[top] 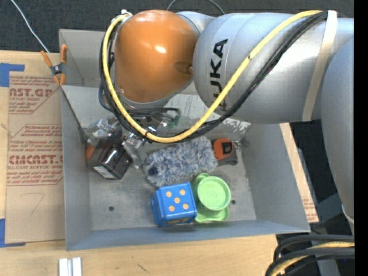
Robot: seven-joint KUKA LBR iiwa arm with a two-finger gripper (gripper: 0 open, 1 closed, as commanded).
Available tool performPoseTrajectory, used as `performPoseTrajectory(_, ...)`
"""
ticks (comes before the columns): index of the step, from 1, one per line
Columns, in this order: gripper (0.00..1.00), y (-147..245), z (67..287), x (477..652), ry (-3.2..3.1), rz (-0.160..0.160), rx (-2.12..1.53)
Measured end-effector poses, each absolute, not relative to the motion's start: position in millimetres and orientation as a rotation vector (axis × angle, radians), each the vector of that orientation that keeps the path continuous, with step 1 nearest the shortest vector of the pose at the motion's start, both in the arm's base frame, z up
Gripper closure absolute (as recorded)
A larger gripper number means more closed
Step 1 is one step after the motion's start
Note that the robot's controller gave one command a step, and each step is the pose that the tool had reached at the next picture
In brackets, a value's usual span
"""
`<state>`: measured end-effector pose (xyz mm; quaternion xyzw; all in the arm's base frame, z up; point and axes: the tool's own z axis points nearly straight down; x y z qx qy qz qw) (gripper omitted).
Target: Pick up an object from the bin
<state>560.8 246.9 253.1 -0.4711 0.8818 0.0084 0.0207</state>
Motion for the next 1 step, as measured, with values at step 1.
performPoseTrajectory(1, 1.00, 224.8, 137.9, 565.2, 2.679, 0.029, -1.569)
